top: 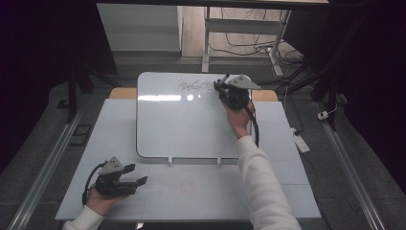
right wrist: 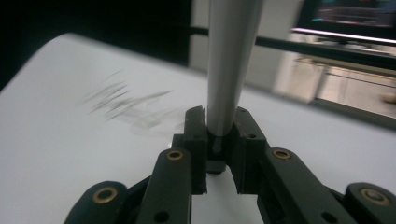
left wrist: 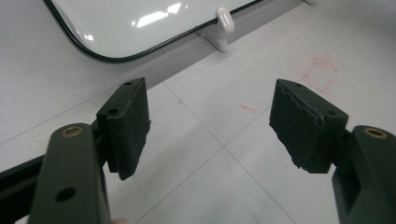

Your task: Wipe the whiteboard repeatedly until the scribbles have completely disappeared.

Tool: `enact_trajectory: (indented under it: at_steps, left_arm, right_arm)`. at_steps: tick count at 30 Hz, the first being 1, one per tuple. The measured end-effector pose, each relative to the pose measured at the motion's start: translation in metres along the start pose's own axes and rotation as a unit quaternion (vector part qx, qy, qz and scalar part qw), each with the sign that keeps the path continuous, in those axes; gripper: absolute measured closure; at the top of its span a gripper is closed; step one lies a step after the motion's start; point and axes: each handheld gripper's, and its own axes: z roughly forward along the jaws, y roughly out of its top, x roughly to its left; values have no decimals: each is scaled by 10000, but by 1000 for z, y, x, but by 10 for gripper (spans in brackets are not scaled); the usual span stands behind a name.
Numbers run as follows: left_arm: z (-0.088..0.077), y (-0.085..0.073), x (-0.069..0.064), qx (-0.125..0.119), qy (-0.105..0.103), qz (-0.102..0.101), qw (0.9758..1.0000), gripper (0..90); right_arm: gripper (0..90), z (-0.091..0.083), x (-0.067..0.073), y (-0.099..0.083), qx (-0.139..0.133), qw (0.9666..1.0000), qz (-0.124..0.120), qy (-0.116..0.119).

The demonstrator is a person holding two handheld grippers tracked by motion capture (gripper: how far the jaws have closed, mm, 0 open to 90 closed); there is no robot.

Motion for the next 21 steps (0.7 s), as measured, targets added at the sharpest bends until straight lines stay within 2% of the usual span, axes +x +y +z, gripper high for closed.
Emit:
enact_trajectory:
  at_steps: [2,4,6,8,9,11,12,13,14,16,17,18,19,21]
  left_arm:
    - [0,0,0,-4,5,-6,10000,293]
    - [1,0,1,1,-5,-18,10000,293]
    - [1,0,2,8,3,-15,10000,293]
    - [1,0,2,7,1,-9,10000,293]
    - [1,0,2,6,4,-8,10000,293]
    - [0,0,1,-8,13,-5,10000,293]
    - [0,0,1,-14,13,4,10000,293]
    - [0,0,1,-18,8,10,10000,293]
    - [0,0,1,-18,2,10,10000,293]
    - [1,0,2,4,-11,-6,10000,293]
    - [1,0,2,12,-18,-15,10000,293]
    - [2,0,2,17,-21,-14,10000,293]
    - [2,0,2,16,-16,2,10000,293]
    - [1,0,1,-8,-12,6,10000,293]
  right_arm:
    - [777,0,-9,5,-76,9997,173,-141]
    - [778,2,-6,5,-24,9999,150,-39]
    - [778,5,7,1,114,9995,-138,275]
    - [778,6,13,0,177,9986,-322,379]
    - [778,6,10,1,142,9990,-281,325]
    - [777,4,-1,6,3,10000,-1,-12]
    - [777,4,-6,6,-53,9998,163,-38]
    - [777,4,-6,6,-46,9997,222,-10]
    - [777,5,-1,4,36,9999,121,93]
    - [777,6,14,-2,167,9988,-235,407]
    - [777,6,20,-4,200,9979,-395,462]
    - [777,6,21,-4,206,9979,-448,429]
    - [778,6,17,-3,180,9984,-363,400]
    - [777,6,7,3,71,9998,-175,85]
